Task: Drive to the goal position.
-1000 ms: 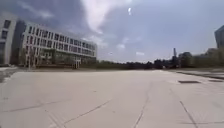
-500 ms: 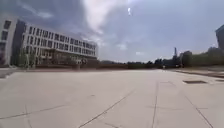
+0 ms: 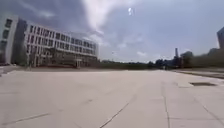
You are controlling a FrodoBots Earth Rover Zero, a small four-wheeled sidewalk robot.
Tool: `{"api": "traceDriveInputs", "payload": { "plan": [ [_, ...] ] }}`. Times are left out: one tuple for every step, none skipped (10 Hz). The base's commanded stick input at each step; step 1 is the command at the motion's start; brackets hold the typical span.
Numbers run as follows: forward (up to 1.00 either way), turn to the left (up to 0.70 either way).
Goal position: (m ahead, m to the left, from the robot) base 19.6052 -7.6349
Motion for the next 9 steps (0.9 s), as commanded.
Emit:
{"api": "traceDriveInputs", "payload": {
  "plan": [
    [0.70,0.00],
    [0.70,0.00],
    [0.70,0.00],
    [0.70,0.00],
    [0.70,0.00],
    [0.70,0.00],
    [0.70,0.00],
    [0.70,0.00],
    [0.70,0.00]
  ]
}}
